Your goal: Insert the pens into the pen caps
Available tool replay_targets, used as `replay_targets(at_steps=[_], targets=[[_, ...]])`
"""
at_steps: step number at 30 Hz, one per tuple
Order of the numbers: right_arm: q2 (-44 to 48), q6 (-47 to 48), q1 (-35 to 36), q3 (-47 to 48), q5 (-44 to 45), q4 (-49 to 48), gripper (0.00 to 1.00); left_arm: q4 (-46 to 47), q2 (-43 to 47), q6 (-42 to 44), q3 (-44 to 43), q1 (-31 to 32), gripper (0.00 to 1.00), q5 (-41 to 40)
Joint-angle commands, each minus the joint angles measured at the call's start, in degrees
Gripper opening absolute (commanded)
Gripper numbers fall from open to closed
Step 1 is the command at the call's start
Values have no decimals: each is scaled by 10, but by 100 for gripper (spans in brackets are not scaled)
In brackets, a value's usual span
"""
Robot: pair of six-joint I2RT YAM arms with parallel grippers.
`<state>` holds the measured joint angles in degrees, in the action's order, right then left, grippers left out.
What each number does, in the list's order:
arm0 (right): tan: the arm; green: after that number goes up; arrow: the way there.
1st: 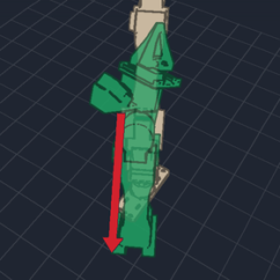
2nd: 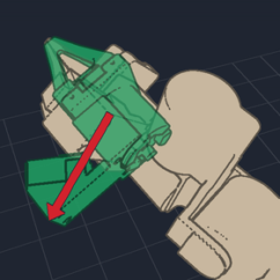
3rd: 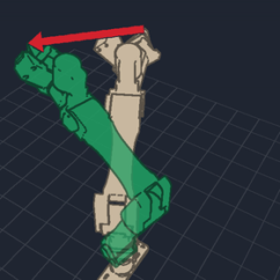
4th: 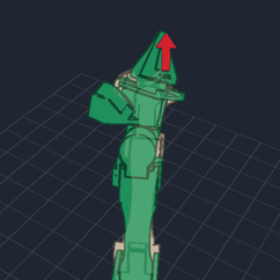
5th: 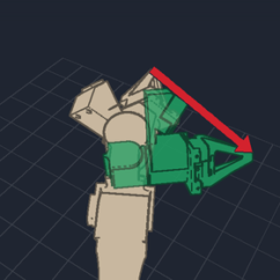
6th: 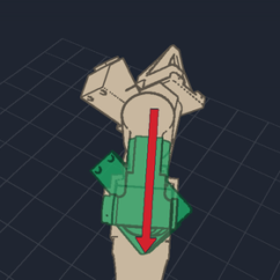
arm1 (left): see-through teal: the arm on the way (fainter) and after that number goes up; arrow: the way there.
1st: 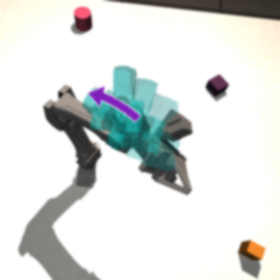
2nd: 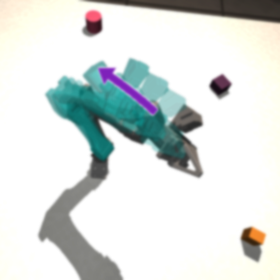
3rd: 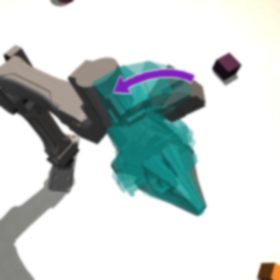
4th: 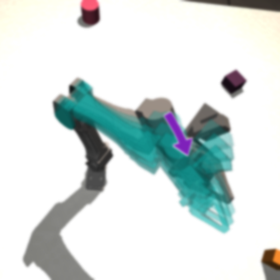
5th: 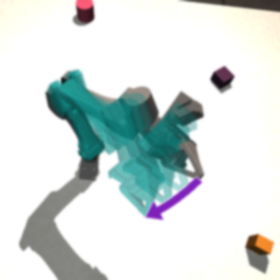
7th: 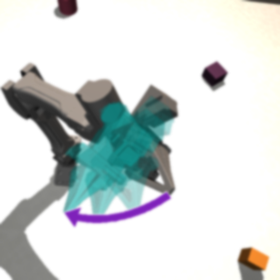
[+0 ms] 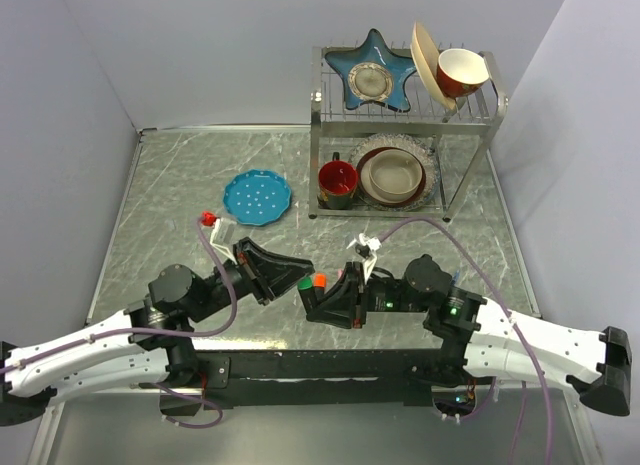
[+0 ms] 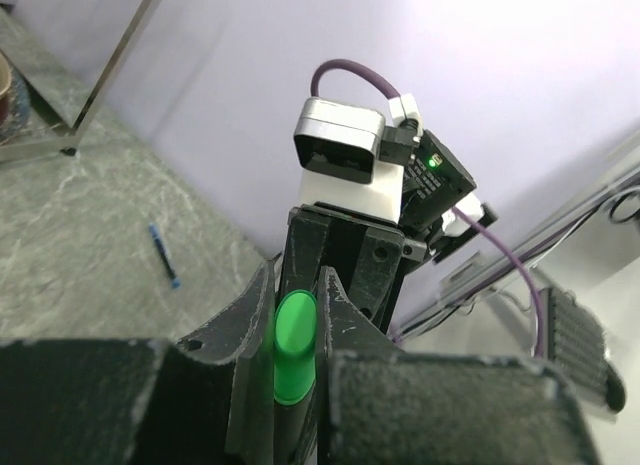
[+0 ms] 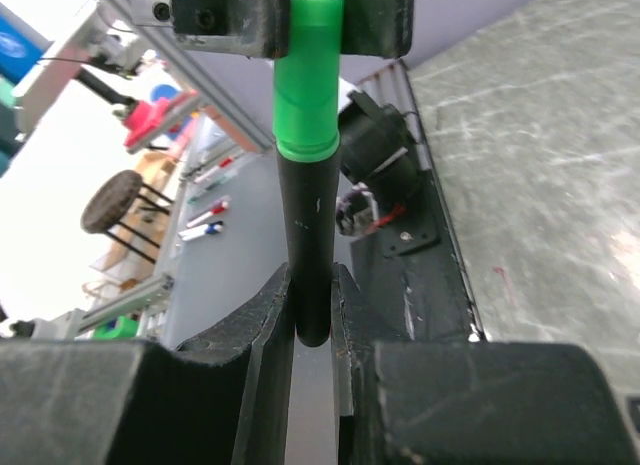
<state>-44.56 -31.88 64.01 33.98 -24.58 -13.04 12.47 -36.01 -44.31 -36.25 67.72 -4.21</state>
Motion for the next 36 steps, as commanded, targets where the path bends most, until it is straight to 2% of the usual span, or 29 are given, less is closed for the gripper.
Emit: replay_targets(at_steps=[1, 5, 11, 15, 19, 22, 26, 30, 32, 34, 36], targets=[[11, 52, -27, 121, 148, -8, 0, 25, -27, -73, 77, 11, 1, 111], [-5, 65, -60, 159, 157, 10, 0, 64, -46, -89, 112, 12, 1, 118], [-24, 27, -178, 196, 46, -4, 0, 72, -106, -54, 75, 24, 1, 130], [-28, 29, -203, 218, 38, 0, 0, 110, -145, -42, 77, 34, 1, 135], [-46, 2, -233, 234, -8, -30, 0, 147, -140, -44, 94, 52, 1, 110], [-52, 3, -251, 246, -21, -37, 0, 134, -155, -34, 77, 55, 1, 144], [-54, -22, -288, 255, -71, -58, 0, 123, -158, -37, 75, 68, 1, 148], [-60, -9, -297, 280, -66, -31, 0, 135, -170, -54, 83, 79, 1, 162], [-63, -5, -302, 291, -68, -26, 0, 102, -185, -50, 54, 89, 1, 164], [-68, 6, -304, 304, -68, -14, 0, 18, -208, -36, 23, 99, 1, 143], [-72, 13, -306, 313, -67, 0, 0, 22, -198, -51, 36, 100, 1, 123]])
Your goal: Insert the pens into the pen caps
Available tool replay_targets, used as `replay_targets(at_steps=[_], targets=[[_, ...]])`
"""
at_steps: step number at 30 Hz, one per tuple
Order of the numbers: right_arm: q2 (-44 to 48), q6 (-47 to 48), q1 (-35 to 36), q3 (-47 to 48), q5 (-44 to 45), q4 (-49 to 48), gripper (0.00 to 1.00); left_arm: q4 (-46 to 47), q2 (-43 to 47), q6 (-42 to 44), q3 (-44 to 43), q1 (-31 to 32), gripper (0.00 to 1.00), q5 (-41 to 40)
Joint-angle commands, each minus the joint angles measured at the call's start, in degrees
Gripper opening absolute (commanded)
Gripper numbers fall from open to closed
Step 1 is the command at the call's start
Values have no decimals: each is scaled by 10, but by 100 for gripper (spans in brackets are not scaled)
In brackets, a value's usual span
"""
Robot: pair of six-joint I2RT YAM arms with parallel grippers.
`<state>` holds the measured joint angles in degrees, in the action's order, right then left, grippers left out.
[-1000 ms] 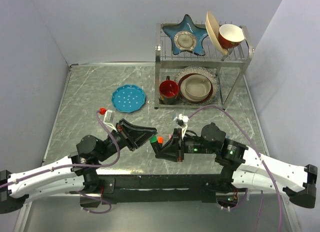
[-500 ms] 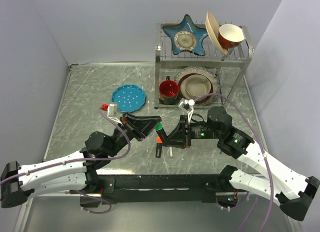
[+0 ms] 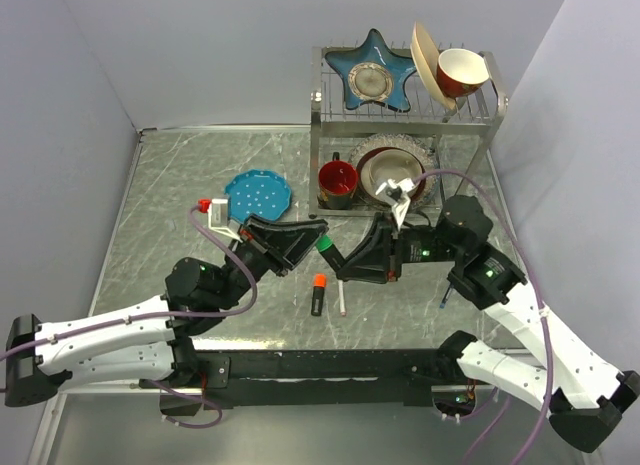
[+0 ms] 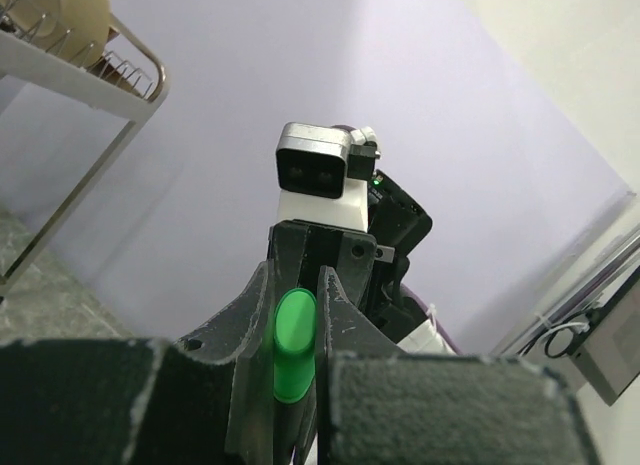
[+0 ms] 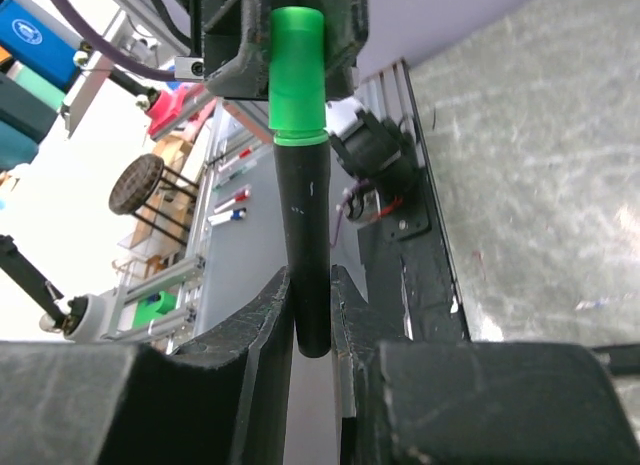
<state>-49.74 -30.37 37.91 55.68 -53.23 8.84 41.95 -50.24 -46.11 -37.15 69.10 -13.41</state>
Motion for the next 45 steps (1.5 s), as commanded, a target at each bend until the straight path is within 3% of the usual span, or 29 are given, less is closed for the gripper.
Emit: replay_targets(at_steps=[1, 3, 8, 13, 18, 28, 34, 40, 45], targets=[[-22, 0, -44, 102, 219, -216, 0, -238, -51, -42, 71, 86, 1, 213], [-26, 0, -45, 107, 213, -215, 0, -207, -50, -62, 89, 87, 1, 225], [-46, 9, -45, 124, 219, -191, 0, -264, -79, -59, 59, 112, 1, 193], [-60, -3, -44, 118, 214, -201, 0, -331, -135, -22, 2, 136, 1, 147], [-72, -2, -44, 121, 218, -188, 0, -379, -174, 37, -41, 143, 1, 151], [-66, 29, -49, 118, 262, -160, 0, -435, -65, 88, 0, 149, 1, 146], [-78, 27, -50, 131, 261, -168, 0, -423, -55, 80, 22, 149, 1, 170], [-88, -3, -50, 109, 253, -219, 0, -299, -76, 56, 55, 149, 1, 202], [-85, -6, -51, 104, 264, -240, 0, -255, -77, 19, 91, 149, 1, 213]])
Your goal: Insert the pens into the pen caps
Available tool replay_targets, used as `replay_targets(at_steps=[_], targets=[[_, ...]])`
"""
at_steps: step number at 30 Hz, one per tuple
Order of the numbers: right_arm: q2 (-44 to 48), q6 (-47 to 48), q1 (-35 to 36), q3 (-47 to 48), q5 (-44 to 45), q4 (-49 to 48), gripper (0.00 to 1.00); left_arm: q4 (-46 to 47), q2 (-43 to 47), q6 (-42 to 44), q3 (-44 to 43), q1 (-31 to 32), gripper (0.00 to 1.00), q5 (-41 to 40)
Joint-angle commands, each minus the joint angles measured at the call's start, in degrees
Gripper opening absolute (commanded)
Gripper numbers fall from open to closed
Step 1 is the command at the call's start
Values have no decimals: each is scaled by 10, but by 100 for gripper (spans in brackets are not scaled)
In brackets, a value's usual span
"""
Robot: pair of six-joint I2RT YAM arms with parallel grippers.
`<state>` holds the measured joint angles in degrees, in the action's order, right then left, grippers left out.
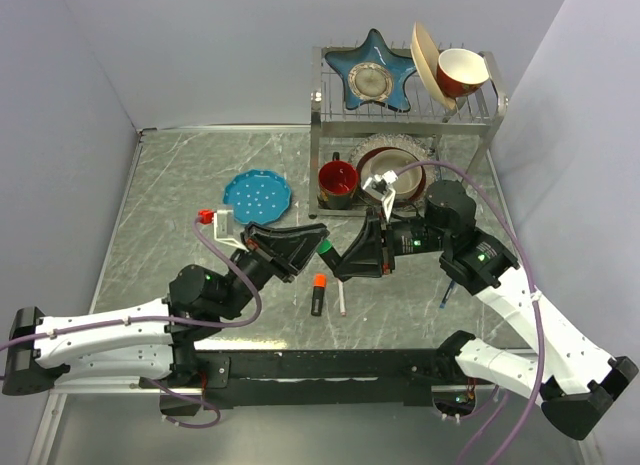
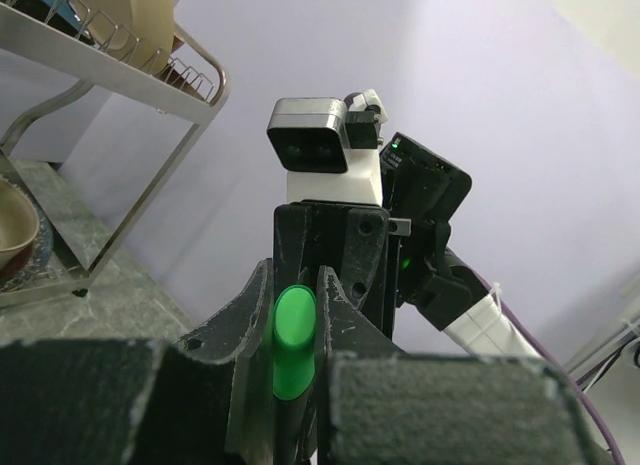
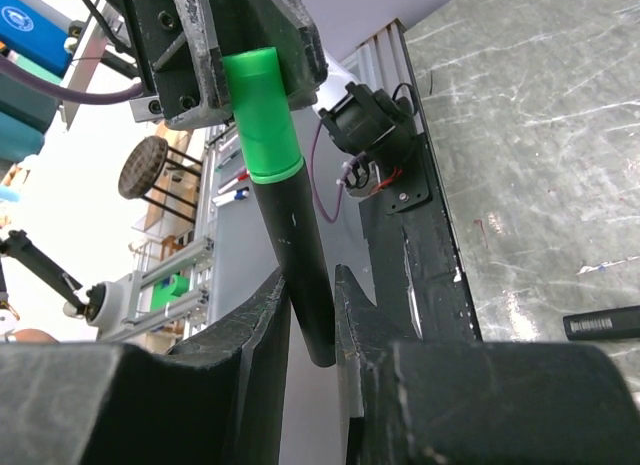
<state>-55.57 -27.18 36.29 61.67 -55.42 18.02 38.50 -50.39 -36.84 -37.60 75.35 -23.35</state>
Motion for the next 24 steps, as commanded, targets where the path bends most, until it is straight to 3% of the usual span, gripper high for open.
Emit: replay_targets(at_steps=[1, 10, 16, 24], targets=[[-29, -39, -33, 49, 286, -331, 0, -241, -73, -77, 97, 87, 1, 310], [-60, -76, -33, 60, 269, -359, 0, -262, -65, -86, 94, 91, 1, 282], [-52, -80, -24, 23, 271, -385, 0, -203, -67, -89, 91, 90, 1, 249], [-41, -121, -15, -24, 276, -435, 0, -63, -97, -97, 137, 91, 1, 285]])
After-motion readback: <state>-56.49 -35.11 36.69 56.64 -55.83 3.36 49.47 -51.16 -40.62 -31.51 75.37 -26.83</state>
